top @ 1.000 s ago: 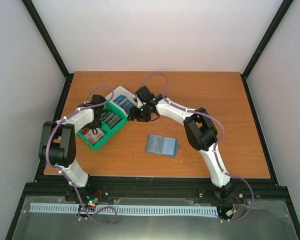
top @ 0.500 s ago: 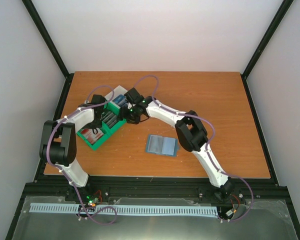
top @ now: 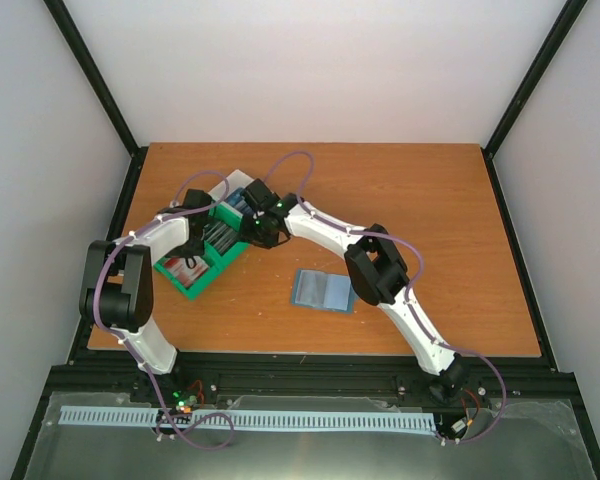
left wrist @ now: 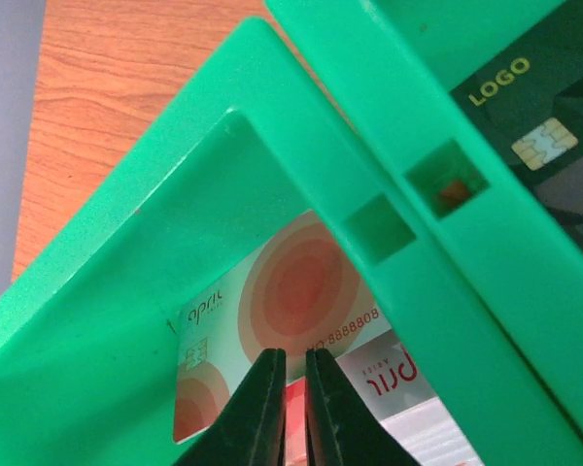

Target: Put the credit cards into the card holder

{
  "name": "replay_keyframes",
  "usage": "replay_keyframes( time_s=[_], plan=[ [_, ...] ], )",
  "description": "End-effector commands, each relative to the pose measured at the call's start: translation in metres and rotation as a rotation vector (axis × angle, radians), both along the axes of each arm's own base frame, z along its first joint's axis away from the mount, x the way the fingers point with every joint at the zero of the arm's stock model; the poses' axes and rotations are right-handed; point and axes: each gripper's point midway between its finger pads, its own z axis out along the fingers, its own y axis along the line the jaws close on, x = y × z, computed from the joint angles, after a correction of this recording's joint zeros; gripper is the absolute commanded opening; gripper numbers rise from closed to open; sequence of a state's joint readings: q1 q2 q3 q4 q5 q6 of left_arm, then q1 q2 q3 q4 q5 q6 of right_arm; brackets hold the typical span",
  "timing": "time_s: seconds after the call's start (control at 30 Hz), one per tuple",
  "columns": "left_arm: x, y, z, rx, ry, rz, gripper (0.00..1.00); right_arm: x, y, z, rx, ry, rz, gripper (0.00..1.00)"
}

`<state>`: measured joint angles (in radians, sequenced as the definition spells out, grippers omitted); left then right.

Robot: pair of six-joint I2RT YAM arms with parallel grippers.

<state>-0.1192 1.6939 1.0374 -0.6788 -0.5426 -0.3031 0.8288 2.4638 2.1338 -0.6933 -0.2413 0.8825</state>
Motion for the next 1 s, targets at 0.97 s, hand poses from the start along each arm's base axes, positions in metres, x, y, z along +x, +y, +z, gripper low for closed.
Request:
replay_keyframes(
  time_s=[0.97],
  plan=[
    [0.032,-0.066,0.018,-0.385,-0.081,-0.149,0.38,0.039,-0.094,-0.030,-0.354,-0.147,0.111,0.40]
  ],
)
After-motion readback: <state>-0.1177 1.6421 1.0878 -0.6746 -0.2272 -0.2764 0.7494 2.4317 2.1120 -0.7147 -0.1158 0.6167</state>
